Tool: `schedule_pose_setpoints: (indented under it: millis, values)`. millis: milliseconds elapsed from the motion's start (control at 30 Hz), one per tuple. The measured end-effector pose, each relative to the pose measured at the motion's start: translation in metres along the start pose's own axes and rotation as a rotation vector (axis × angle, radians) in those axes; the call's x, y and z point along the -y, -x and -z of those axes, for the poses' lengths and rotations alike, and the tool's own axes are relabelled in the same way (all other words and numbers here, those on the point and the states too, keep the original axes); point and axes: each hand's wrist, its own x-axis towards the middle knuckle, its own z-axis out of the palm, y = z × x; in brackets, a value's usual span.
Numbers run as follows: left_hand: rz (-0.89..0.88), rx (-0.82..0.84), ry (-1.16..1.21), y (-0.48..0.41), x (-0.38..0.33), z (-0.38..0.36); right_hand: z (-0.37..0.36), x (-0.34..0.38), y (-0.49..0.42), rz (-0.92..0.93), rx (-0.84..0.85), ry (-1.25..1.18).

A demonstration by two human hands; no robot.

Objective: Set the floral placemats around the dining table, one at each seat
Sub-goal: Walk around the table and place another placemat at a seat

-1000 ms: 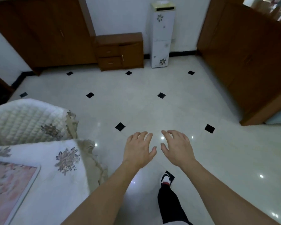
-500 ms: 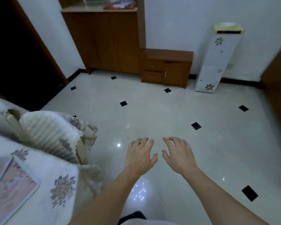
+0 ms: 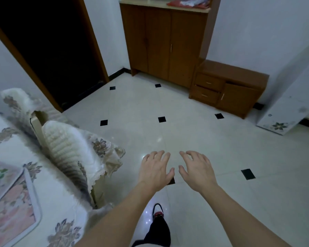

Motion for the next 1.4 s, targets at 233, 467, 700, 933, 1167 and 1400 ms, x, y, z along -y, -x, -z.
schedule_pose_setpoints:
  millis: [233, 467, 700, 933, 1167, 1400]
  values:
    - [0.047, -0.003, 0.018, -0.121, 0.08, -0.006, -0.013, 0.005, -0.146, 0.032, 0.051, 0.031]
    - [0.106, -0.009, -0.009, -0.2, 0.14, 0.001, -0.025, 0.026, -0.254, 0.094, 0.056, 0.024]
    - [0.219, 0.016, -0.004, -0.261, 0.193, -0.009, -0.048, 0.044, -0.353, 0.192, 0.083, 0.018]
    - [0.353, -0.007, -0.057, -0.346, 0.257, -0.022, -0.074, 0.058, -0.482, 0.349, 0.103, -0.014]
    - [0.591, 0.081, -0.089, -0.42, 0.327, 0.002, -0.089, 0.103, -0.63, 0.579, 0.109, -0.039]
    - [0.922, -0.022, -0.159, -0.397, 0.389, 0.026, -0.105, 0.208, -0.693, 0.896, 0.177, -0.129]
